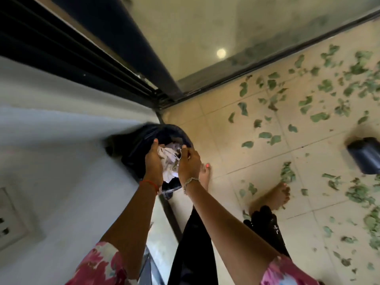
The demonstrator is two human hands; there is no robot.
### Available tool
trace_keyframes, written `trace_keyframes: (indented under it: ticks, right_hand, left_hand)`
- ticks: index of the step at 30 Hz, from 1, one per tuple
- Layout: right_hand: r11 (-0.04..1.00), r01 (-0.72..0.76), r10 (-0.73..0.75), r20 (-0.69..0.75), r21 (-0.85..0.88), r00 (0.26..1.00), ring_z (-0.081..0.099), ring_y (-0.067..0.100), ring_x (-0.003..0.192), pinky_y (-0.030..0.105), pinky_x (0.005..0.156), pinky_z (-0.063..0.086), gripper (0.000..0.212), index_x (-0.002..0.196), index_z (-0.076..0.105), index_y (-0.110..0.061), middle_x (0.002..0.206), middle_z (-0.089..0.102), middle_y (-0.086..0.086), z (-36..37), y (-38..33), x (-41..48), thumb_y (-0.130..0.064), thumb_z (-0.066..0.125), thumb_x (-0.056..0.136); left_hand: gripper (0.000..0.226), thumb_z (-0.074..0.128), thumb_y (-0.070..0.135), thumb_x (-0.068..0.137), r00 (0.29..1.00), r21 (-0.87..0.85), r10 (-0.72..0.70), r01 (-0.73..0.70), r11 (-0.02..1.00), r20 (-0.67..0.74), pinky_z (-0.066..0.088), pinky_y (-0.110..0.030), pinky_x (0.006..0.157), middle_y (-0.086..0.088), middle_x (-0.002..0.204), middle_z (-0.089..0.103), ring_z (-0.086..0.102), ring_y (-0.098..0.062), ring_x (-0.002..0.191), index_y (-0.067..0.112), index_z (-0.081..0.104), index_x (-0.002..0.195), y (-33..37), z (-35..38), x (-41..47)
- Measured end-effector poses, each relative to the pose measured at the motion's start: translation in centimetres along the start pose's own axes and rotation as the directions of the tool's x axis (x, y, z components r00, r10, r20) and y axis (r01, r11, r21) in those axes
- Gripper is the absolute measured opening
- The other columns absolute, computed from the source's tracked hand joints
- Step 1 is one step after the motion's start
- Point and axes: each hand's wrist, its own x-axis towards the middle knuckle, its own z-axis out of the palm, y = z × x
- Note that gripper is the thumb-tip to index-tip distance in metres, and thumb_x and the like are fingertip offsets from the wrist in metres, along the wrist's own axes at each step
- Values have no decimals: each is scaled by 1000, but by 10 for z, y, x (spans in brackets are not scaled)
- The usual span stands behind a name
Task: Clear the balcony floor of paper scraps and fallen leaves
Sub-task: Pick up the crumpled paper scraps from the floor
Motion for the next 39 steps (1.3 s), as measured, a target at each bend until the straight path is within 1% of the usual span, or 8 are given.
trace_keyframes:
  ticks: [3,6,10,14,18,25,33,39]
  right_hand:
    - [990,-97,104,67,-103,992,50,25,81,24,66,31,33,93,60,13,92,60,29,22,18,1,-12,39,98]
    - [979,-116,132,91,-165,987,54,27,102,27,82,38,35,115,58,8,105,60,21,20,20,-4,-13,36,100]
    - [966,-139,155,56,-219,986,54,23,96,27,82,37,29,111,62,2,101,61,12,-7,11,-8,-9,40,96]
    - [976,-138,140,-3,-170,990,61,29,92,31,81,46,24,99,67,1,100,68,16,-56,-4,-4,-5,46,89]
    - [986,-132,124,-77,-101,989,63,30,85,36,80,51,24,91,68,-2,91,69,19,-130,-12,9,-4,45,85]
    - [993,-120,121,-252,20,960,63,36,81,41,77,52,23,88,67,4,84,67,23,-301,-20,25,-1,44,87]
    - [990,-94,133,-444,109,886,63,34,87,32,74,48,23,93,66,6,93,68,21,-505,-9,31,-2,45,89]
    - [969,-106,219,-584,222,781,59,29,82,34,73,48,21,93,65,6,90,66,21,-631,20,37,-5,48,91]
  left_hand:
    - [112,54,87,47,993,69,-62,69,995,-104,36,-48,109,-11,138,50,48,-31,126,14,52,133,-27,-35,53]
    - [91,47,69,66,988,255,136,-112,960,-78,32,-47,110,-17,140,47,44,-34,128,8,51,134,-34,-42,62]
    - [62,53,51,77,942,498,315,-331,802,118,41,-47,103,-16,122,58,54,-31,114,4,61,116,-23,-23,16]
    - [26,60,18,88,863,656,368,-503,562,346,42,-38,99,-17,110,58,54,-27,100,-1,60,106,-15,25,-25]
    - [26,57,6,90,745,692,332,-664,283,578,32,-26,96,-15,127,47,43,-28,120,-1,55,115,-11,99,-69]
    - [28,53,9,91,484,514,207,-848,-128,850,36,-31,102,-9,133,43,34,-24,131,4,54,119,-20,259,-165]
    - [28,51,6,90,287,271,14,-884,-381,958,39,-34,99,-9,134,42,35,-24,127,5,53,118,-88,436,-275]
    - [31,50,5,91,214,157,-97,-898,-412,972,39,-31,100,-6,135,40,39,-23,126,7,54,122,-139,539,-325]
